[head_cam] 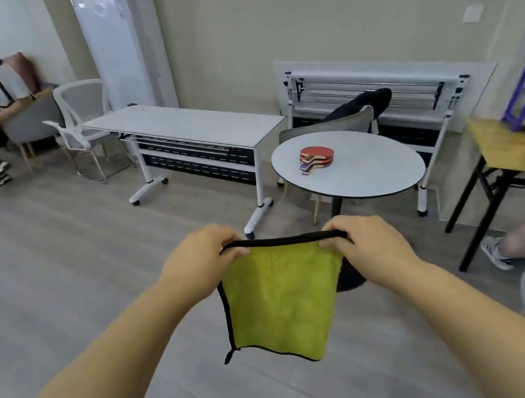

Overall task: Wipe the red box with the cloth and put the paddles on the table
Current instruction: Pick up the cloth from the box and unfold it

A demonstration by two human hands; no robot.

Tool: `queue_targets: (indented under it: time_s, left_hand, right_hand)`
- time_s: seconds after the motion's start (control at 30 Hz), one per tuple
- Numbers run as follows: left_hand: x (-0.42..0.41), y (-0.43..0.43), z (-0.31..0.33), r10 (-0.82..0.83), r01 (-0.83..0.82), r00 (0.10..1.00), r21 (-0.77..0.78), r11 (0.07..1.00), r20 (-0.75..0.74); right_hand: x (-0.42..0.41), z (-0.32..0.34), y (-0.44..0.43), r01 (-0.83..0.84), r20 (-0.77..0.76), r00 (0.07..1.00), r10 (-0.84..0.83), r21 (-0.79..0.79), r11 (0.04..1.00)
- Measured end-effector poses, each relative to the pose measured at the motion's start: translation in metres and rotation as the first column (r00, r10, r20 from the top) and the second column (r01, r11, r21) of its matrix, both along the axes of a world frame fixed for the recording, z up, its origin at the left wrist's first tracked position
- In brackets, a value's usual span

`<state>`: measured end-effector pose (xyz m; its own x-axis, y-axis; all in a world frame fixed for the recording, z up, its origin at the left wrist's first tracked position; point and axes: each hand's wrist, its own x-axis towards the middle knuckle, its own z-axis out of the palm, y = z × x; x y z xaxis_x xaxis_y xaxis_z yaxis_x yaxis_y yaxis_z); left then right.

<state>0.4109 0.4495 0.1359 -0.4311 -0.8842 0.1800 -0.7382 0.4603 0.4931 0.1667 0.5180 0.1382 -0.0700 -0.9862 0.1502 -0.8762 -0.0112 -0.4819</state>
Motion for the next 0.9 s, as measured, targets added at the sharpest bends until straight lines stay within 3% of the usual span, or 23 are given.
queue_targets:
  time_s: [0.13, 0.43, 0.57, 0.77, 0.9]
  left_hand:
    - [-0.062, -0.073, 0.002, -0.040, 0.040, 0.999, -0.004, 0.999, -0.009]
    - [-0.190, -0.222, 0.013, -0.144, 0.175, 0.965, -0.130, 0.976, 0.219]
    - [-0.239, -0.297, 0.009, -0.227, 0.238, 0.967, -0.092, 0.967, 0.119]
    - [-0.301, -0.395, 0.012, -0.415, 0.429, 0.903, 0.182, 0.885, -0.110]
    - [-0.342, -0.450, 0.016, -0.455, 0.470, 0.883, 0.227, 0.853, -0.117]
  right_hand:
    - [-0.060, 0.006, -0.059, 0.051, 0.089, 0.995, -0.054, 0.030, 0.998]
    - [-0.171, 0.015, -0.182, 0.222, 0.320, 0.921, -0.221, 0.034, 0.974]
    - [-0.216, 0.016, -0.234, 0.319, 0.323, 0.895, -0.306, 0.016, 0.948]
    - [-0.272, 0.011, -0.305, 0.433, 0.331, 0.837, -0.436, 0.089, 0.897]
    - [-0.303, 0.008, -0.344, 0.481, 0.355, 0.800, -0.485, 0.105, 0.870]
